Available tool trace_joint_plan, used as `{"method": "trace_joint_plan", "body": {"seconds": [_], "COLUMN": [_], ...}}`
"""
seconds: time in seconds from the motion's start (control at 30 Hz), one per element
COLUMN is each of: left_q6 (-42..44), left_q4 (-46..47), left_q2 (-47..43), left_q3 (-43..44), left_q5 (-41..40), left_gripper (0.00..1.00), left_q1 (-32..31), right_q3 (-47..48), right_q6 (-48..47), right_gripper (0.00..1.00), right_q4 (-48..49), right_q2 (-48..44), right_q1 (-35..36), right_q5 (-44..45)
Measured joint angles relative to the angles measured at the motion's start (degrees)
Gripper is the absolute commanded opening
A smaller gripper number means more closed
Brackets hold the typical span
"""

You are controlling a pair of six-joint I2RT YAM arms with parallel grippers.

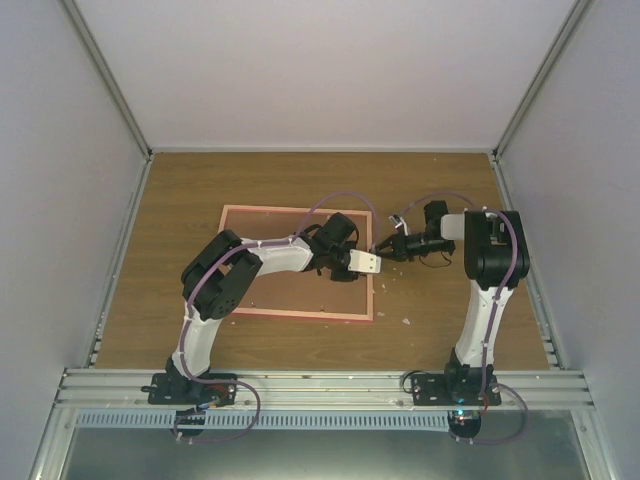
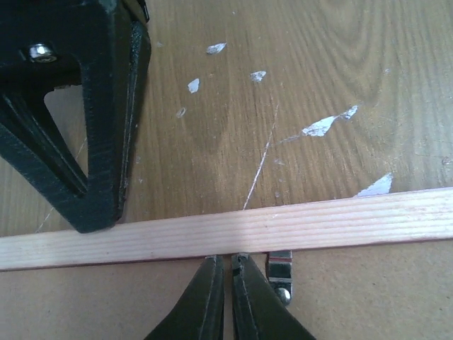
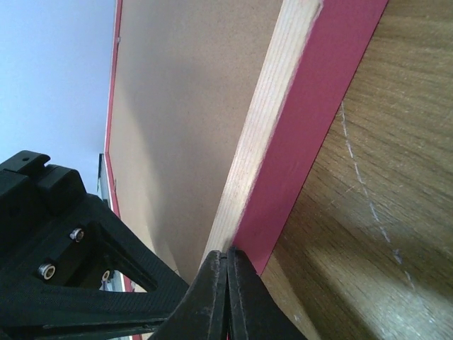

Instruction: Put the photo into the frame

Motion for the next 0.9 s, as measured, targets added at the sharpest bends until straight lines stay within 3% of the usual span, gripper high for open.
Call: {"method": "trace_joint_plan", "body": {"seconds": [0.37, 0.57, 0.73, 0.9], "left_q6": [-4.6, -8.7, -8.2, -3.9], "left_q4": [5.5, 1.7, -2.7, -9.3], "left_q2": [-0.8, -2.9, -12.3, -25.4], "left_q3": [-2.9, -2.9, -7.2, -16.9], "left_q5": [-1.9, 0.6, 2.2, 4.2], "left_gripper": [0.1, 0.24, 0.43, 0.58], "left_q1": [0.1, 2.9, 7.3, 10.5], "right_q3": [-0.4, -0.8, -1.2, -2.3], "right_q6": [0.0, 0.0, 0.0, 0.1], "right_gripper": [0.01, 0.01, 0.06, 0.21], "right_q4": [0.9, 1.1, 1.2, 2.0], "right_q2": [-0.3, -0.9, -2.1, -4.1], "right_q1": [0.2, 1.2, 1.7, 1.0], "right_q5": [0.1, 4.5, 6.5, 8.1]}}
